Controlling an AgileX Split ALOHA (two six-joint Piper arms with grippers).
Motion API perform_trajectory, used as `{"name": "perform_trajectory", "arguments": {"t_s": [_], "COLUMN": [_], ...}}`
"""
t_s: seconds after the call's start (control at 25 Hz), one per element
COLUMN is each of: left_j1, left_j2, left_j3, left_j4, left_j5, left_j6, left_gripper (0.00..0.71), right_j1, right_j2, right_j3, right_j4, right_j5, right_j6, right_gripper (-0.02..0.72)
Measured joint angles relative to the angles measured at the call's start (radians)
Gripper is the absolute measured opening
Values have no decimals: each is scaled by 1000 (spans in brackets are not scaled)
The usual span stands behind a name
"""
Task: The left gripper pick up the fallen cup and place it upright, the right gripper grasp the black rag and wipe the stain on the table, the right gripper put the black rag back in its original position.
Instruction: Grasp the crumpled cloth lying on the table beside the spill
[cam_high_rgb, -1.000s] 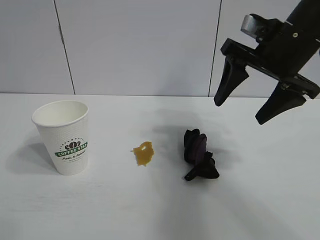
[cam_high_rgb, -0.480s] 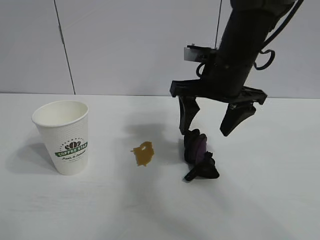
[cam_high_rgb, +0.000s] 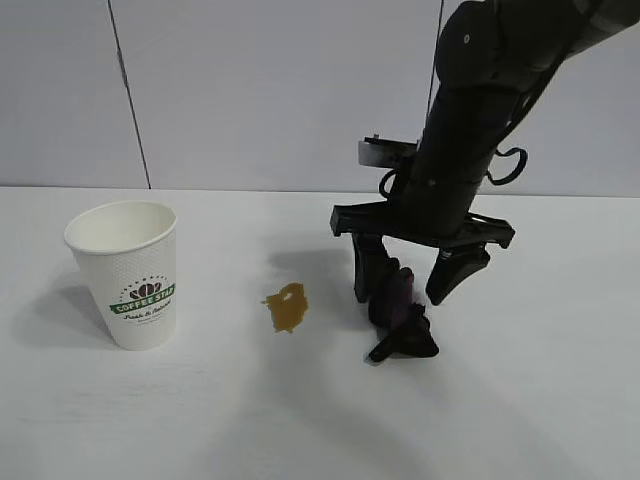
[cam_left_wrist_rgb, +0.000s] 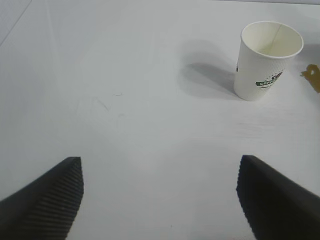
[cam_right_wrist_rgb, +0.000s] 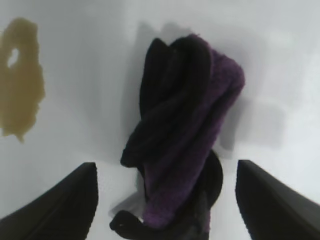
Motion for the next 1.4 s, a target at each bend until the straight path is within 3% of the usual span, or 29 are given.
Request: {"name": "perform_trajectory", "arguments": {"t_s": [1.0,1.2,1.32,1.4], "left_j1": [0,0,0,0], "left_j2": [0,0,0,0], "left_j3": [0,0,0,0], "left_j4": [0,0,0,0], "left_j5": [0,0,0,0], "left_j6": [0,0,0,0], "left_gripper": [603,603,603,603], "right_j1": [0,0,0,0], "right_j2": [5,27,31,31], "right_j3": [0,0,0,0], "right_j4": [-45,-31,-30,-33], "right_j5": [-46,-19,-19,-20], "right_j6": [0,41,50,51], "right_gripper": [523,523,486,394]}}
